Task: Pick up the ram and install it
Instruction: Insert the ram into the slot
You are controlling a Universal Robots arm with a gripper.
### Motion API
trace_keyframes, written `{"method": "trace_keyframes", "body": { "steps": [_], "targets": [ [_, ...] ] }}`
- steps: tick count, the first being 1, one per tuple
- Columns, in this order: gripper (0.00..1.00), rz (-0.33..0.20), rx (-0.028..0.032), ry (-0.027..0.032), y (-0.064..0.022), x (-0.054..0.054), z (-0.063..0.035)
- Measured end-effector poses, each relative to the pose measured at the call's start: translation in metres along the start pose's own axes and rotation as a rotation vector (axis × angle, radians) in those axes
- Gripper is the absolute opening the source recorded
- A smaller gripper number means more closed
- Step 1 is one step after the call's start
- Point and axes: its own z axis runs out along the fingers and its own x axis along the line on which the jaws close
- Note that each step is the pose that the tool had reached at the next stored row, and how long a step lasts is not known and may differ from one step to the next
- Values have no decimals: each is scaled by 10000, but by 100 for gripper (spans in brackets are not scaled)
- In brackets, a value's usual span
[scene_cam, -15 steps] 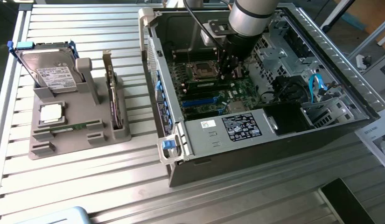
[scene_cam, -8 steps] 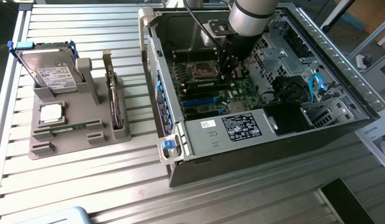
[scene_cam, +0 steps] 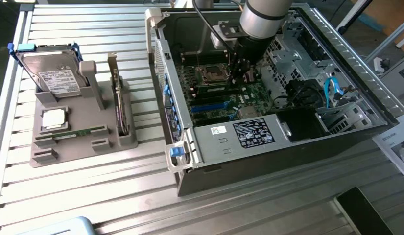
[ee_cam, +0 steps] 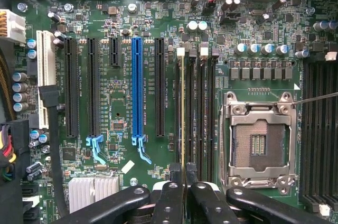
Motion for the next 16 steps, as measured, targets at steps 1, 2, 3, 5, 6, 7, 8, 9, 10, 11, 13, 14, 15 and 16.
{"method": "trace_keyframes", "body": {
  "steps": [1, 2, 3, 5, 6, 7, 8, 9, 10, 11, 13, 14, 15, 16],
  "targets": [
    [12, 0, 2, 0, 0, 0, 2],
    [12, 0, 2, 1, 0, 0, 2],
    [12, 1, 2, 1, 0, 0, 2],
    [12, 1, 3, 0, 4, 0, 2],
    [12, 0, 3, 0, 5, 0, 2],
    [12, 0, 2, -1, 5, 0, 2],
    [12, -1, 3, -1, 8, 2, 2],
    [12, -1, 3, 0, 9, 3, 2],
    [12, -1, 3, 0, 9, 3, 2],
    [12, -1, 3, -1, 9, 4, 2],
    [12, -1, 3, 0, 9, 6, 2],
    [12, -2, 3, 0, 9, 6, 2],
    [12, -4, 3, 0, 9, 6, 2],
    [12, -6, 3, 0, 9, 6, 3]
  ]
}}
